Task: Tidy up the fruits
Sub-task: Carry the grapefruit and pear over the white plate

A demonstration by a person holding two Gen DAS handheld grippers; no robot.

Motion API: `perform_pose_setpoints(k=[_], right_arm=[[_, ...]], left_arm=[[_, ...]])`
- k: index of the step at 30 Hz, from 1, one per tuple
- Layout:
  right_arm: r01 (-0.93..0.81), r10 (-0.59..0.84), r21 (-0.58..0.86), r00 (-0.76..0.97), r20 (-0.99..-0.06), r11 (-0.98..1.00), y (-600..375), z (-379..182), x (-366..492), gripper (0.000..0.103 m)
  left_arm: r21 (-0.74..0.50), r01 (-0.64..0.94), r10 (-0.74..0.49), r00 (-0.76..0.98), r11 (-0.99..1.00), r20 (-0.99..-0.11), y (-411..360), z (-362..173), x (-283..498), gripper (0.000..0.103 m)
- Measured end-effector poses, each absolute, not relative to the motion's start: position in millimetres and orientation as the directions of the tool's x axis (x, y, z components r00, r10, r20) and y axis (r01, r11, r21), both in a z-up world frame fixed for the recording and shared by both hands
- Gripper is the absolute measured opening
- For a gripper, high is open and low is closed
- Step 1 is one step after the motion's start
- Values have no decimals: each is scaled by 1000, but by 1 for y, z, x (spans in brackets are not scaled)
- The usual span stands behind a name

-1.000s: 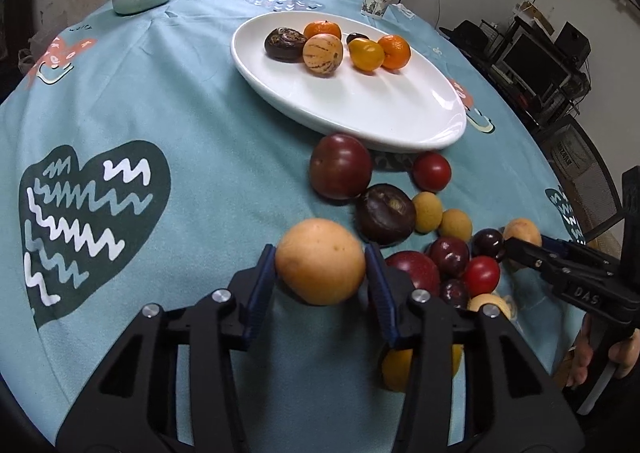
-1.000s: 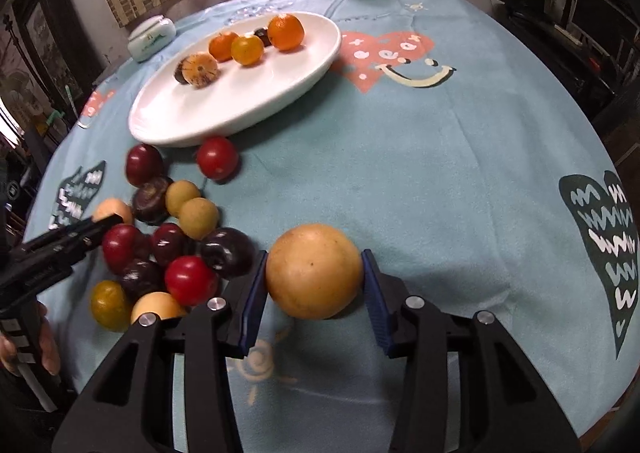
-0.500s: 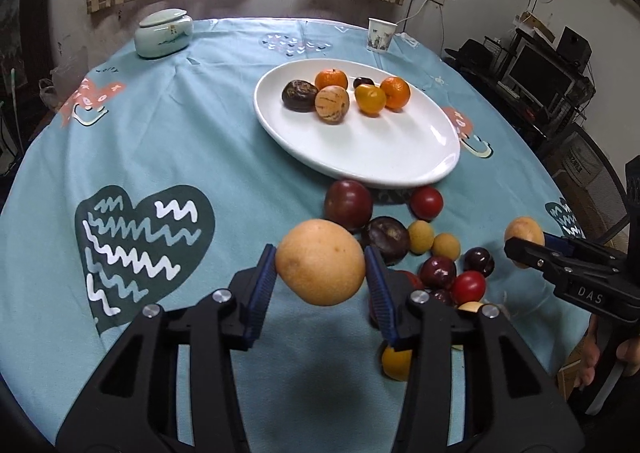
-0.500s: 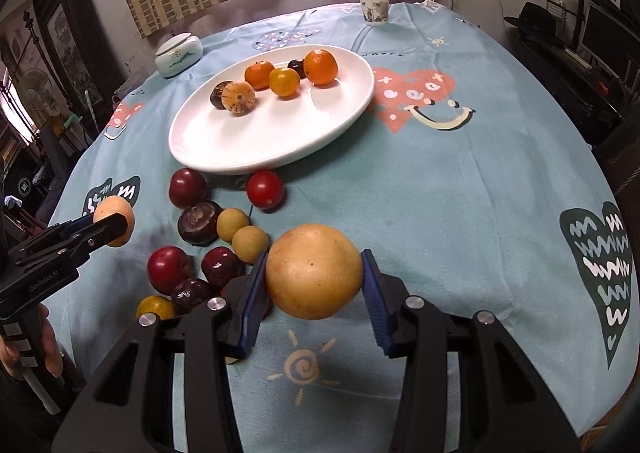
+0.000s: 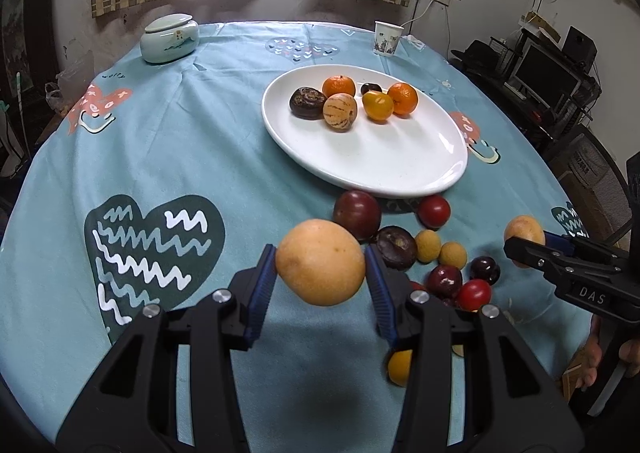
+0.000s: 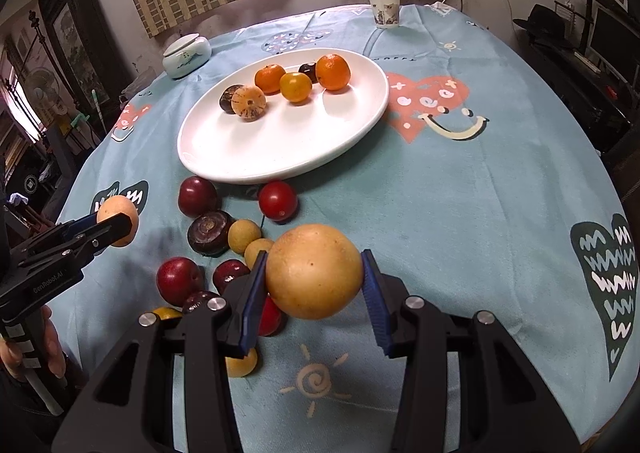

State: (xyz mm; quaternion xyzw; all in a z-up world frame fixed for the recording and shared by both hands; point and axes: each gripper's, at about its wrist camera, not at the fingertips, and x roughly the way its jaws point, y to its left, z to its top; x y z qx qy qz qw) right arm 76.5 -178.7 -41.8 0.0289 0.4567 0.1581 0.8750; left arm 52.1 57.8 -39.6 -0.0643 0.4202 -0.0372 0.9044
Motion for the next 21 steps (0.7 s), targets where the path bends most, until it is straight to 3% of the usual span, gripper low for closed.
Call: perform_pose_setpoints(k=[6,12,21], right_arm=[[-294,318,177,551,-772,939,-171,-20,109,45],[-309,314,166,525,-791,936,-159,-11,187,45],[-304,288,146,499,-818,941,-144,-36,254,45]], left_arm=[[-100,58,-113,674,993,-730,52,-10,80,46],[-31,99,-90,684,995,-724,38,15,161,46],[-21,93,-74,624,995,-778,31,-14,268,46]])
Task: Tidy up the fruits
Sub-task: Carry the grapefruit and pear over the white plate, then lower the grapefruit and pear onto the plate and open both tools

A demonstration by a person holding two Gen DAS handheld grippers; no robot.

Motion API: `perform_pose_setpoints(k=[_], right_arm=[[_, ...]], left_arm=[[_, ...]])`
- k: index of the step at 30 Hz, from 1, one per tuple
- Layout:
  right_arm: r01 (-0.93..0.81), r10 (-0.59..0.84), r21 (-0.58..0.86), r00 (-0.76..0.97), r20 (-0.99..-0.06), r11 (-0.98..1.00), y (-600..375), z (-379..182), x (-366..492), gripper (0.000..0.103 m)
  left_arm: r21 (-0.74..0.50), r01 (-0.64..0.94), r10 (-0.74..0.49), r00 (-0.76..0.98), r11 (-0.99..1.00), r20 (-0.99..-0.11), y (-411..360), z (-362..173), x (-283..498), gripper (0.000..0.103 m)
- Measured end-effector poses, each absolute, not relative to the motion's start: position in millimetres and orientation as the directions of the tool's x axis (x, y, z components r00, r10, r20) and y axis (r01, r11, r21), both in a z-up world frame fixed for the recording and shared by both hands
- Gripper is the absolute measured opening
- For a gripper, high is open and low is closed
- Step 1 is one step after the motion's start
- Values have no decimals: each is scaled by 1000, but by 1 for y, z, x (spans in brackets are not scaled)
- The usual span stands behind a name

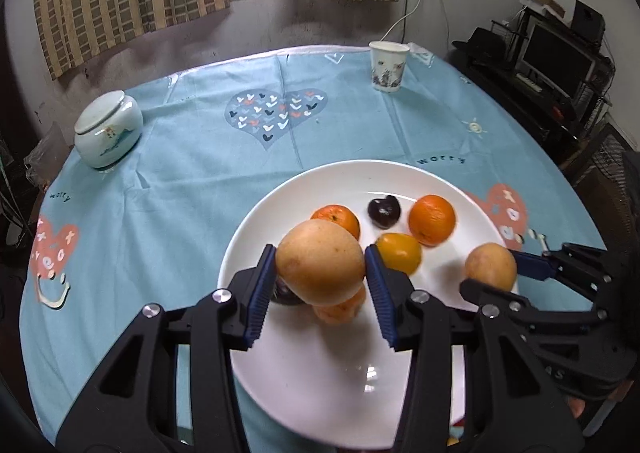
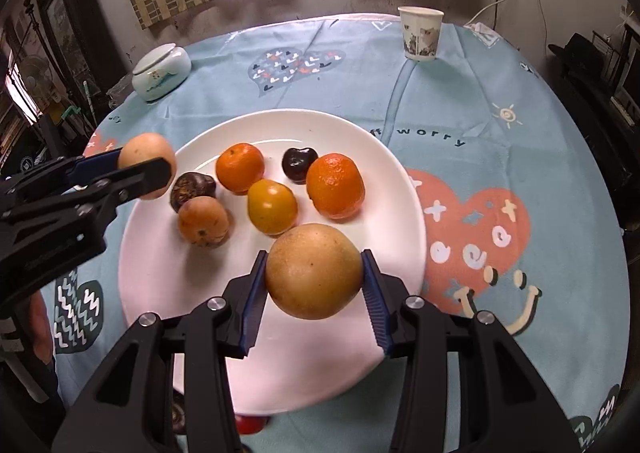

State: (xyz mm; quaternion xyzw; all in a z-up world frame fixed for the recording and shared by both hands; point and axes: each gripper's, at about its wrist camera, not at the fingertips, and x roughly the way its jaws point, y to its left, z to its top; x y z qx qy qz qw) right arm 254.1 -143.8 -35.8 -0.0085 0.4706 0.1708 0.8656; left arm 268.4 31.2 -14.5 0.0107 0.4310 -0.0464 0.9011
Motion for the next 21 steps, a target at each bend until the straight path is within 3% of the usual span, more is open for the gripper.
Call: perform_pose_setpoints(k=[9,11,12,16,21], right_arm=[[-283,303,175,512,-804,943,-149,-46,273,46],[-285,318,190,521,-792,939,-149,-47,275,60],[-279,313,186,532,-786,942,-150,-46,274,70],[-268,317,191,585,-747,944,-159,-37,267,71],[-244,295,180,606,-739,953,-169,-39,257,71]], left_arm=[[-18,81,-62,577,997,-814,35,-36,304,46],[-34,75,-71,570,997,-818,37,-34,305,47],[-39,73,-74,576,997,-814,38,-31,302,50],[-25,87,-74,629,996,-774,35,-8,268,73],[9,100,-60,670,995,-740,25,10,208,94]])
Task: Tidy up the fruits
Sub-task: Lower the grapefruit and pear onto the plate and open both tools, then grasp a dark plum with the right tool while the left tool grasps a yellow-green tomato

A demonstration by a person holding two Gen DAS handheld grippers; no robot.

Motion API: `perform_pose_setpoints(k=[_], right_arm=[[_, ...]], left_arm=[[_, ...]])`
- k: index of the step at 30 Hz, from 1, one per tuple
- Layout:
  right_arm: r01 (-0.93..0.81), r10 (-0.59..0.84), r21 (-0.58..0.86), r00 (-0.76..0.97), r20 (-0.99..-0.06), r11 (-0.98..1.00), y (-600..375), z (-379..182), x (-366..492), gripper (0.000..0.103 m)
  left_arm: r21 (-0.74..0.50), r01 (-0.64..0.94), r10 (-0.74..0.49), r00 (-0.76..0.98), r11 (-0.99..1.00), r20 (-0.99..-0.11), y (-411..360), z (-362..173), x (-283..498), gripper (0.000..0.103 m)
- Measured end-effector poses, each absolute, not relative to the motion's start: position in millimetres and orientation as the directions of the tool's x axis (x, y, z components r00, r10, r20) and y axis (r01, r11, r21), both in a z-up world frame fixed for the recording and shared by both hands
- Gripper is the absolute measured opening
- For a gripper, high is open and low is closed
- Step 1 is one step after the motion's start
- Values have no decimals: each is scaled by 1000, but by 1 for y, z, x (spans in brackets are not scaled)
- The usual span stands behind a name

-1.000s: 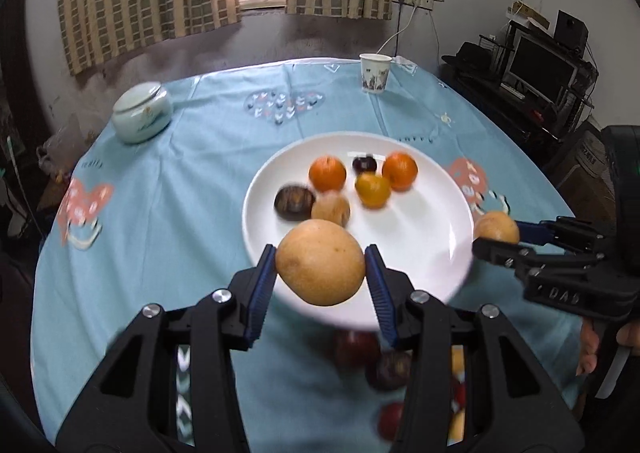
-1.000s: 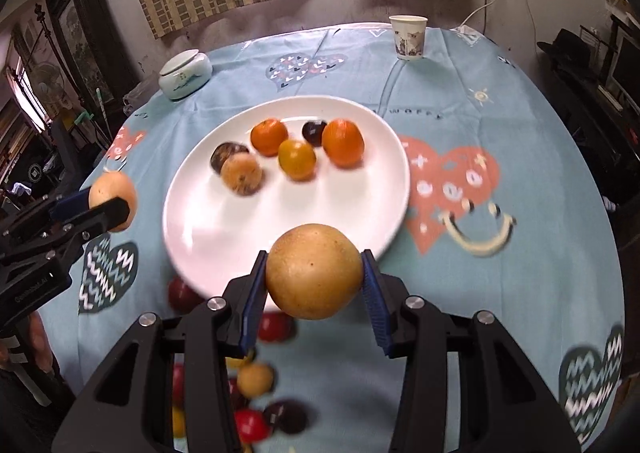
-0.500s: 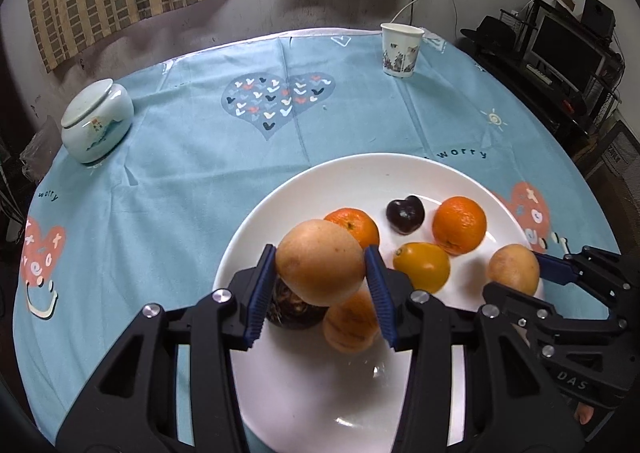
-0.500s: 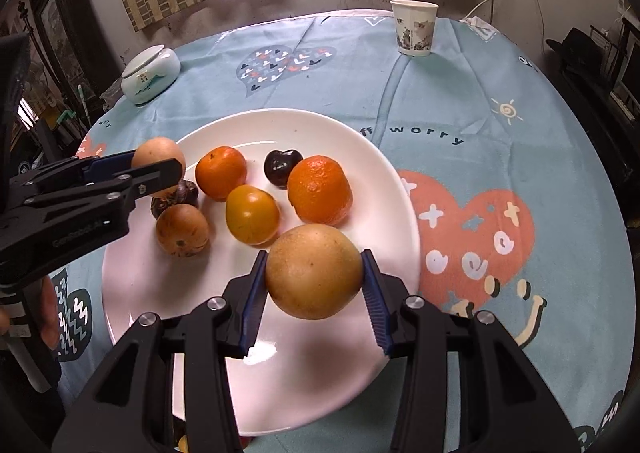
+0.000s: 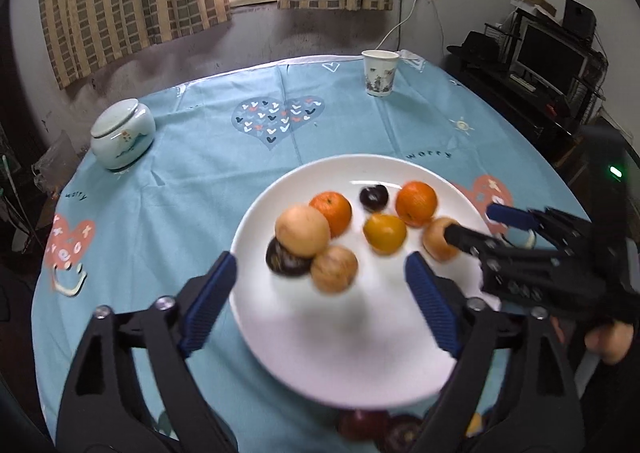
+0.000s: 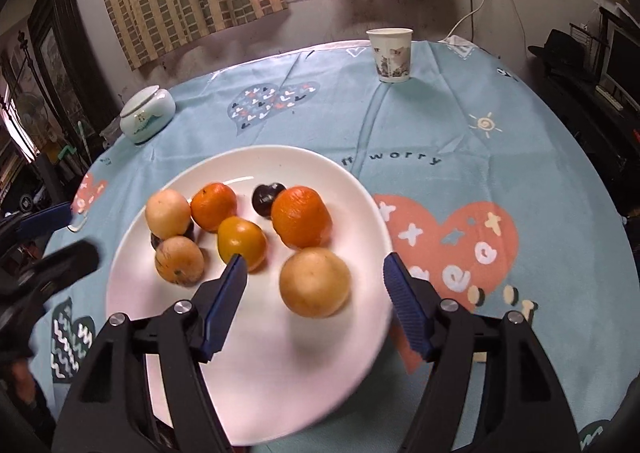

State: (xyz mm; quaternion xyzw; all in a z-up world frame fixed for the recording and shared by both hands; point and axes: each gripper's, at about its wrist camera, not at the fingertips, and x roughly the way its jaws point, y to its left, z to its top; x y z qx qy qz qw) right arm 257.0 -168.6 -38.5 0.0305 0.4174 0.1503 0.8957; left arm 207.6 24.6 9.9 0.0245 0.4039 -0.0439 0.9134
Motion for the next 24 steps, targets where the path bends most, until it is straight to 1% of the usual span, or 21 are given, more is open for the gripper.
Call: perform_pose_setpoints(k=[2,5,9,10,18,24], right_arm=[[-230,261,148,613,-746,962,-169,-39,251,71],[-238,276,163,590,-759,958,-167,-34,238,71],[-245,259,138,578,-774,960,-161,-22,203,71],[-247,261,140,577,-774,959,-161,-21,192,73],[-174,249,182,551,-796,968,-181,-33,107,73],[-127,218,178,553,-804,976,-191,-37,75,73]], left_arm=[[15,89,-50,678,996,-733,21,11,184,94],[32,72,-25,674,997,-739,18,11,156,94],[9,48,-26,673,999,-739,21,8,125,95],[3,45,-29,676,999,-736,22,7,117,95],[-33,75,-75,672,997,-737,21,-1,77,95],[-43,107,-104,668,993,-737,14,-7,56,96]])
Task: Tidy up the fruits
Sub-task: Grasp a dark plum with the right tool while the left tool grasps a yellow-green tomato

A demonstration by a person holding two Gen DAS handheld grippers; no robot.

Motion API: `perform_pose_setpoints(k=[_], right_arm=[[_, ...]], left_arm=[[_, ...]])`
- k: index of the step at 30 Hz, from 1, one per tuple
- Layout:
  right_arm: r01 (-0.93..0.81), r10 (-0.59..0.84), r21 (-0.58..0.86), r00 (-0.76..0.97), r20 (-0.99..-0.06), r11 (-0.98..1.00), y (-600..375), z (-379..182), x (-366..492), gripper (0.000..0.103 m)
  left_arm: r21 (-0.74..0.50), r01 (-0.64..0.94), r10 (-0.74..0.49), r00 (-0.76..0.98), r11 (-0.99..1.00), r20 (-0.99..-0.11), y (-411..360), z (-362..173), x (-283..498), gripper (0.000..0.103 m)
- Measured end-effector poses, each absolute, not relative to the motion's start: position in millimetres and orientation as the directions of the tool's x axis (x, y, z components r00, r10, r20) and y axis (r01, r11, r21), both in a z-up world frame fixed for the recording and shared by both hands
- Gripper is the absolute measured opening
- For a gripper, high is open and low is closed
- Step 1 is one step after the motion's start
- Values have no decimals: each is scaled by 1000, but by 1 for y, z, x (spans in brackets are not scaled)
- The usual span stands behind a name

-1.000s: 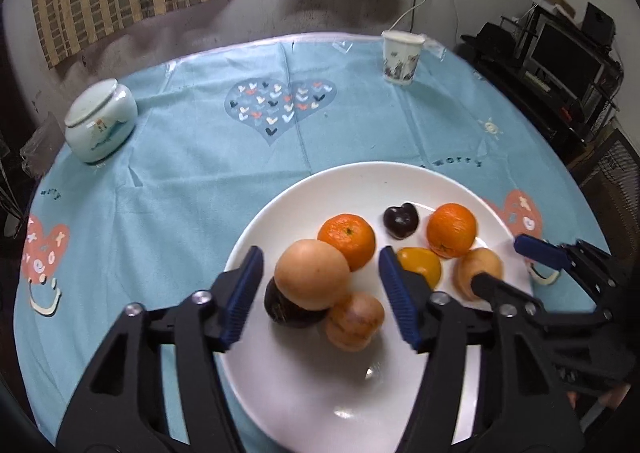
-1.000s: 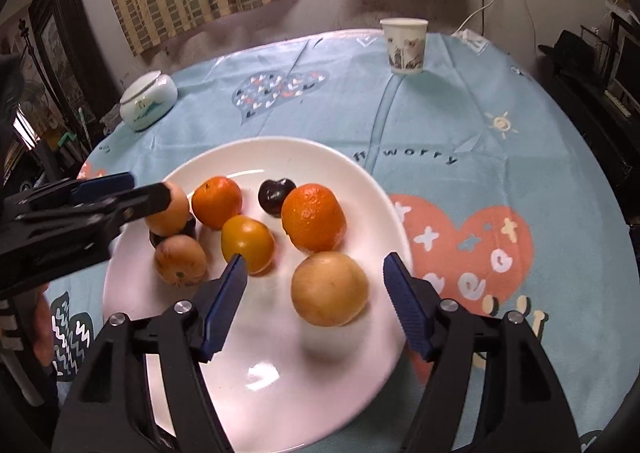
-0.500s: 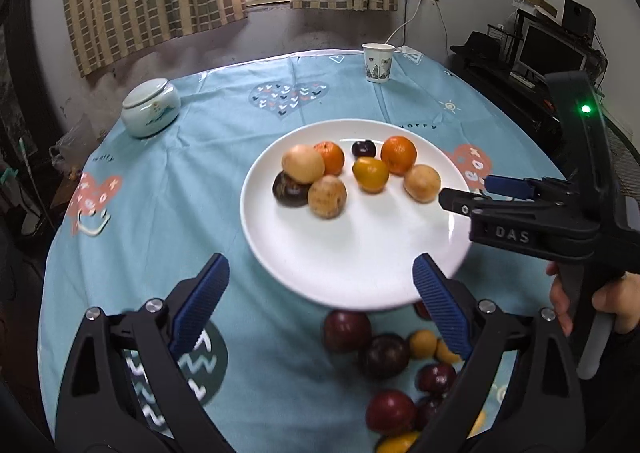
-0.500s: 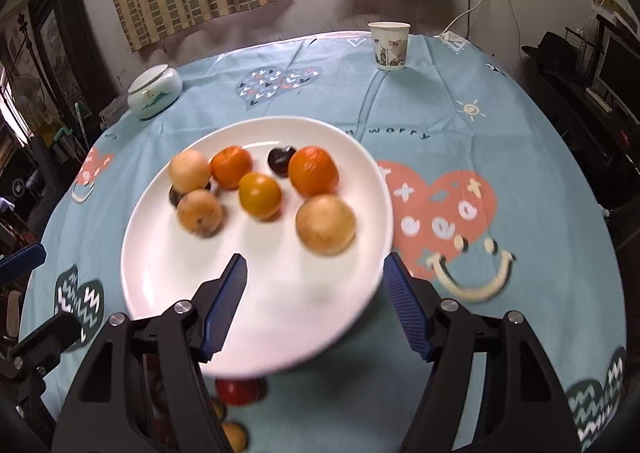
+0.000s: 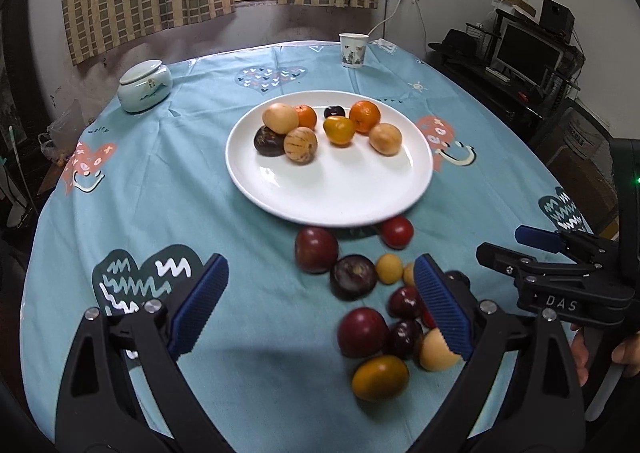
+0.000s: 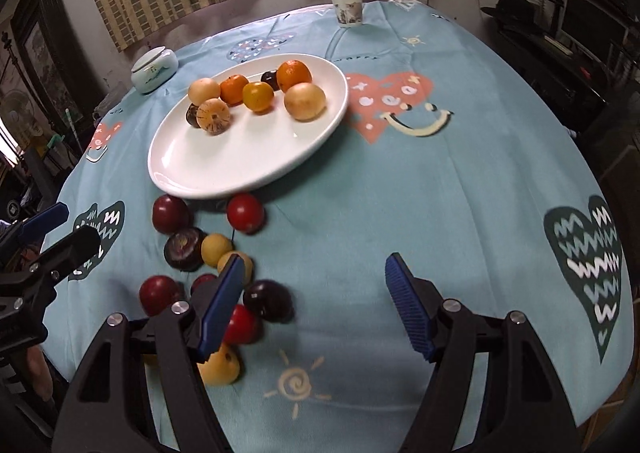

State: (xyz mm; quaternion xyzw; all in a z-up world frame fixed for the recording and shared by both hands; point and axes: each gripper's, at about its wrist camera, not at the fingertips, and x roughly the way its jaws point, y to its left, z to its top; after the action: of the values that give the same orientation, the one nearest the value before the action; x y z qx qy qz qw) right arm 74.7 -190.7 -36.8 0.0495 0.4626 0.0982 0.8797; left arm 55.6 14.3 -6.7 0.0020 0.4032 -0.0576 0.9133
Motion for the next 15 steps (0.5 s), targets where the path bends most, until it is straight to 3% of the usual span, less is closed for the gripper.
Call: perform_pose_setpoints(k=[15], right_arm=[[-171,240,174,550,-800,970,-185,-53,29,73]], left_arm=[[-45,74,-82,629,996,-773,30,-45,3,96]])
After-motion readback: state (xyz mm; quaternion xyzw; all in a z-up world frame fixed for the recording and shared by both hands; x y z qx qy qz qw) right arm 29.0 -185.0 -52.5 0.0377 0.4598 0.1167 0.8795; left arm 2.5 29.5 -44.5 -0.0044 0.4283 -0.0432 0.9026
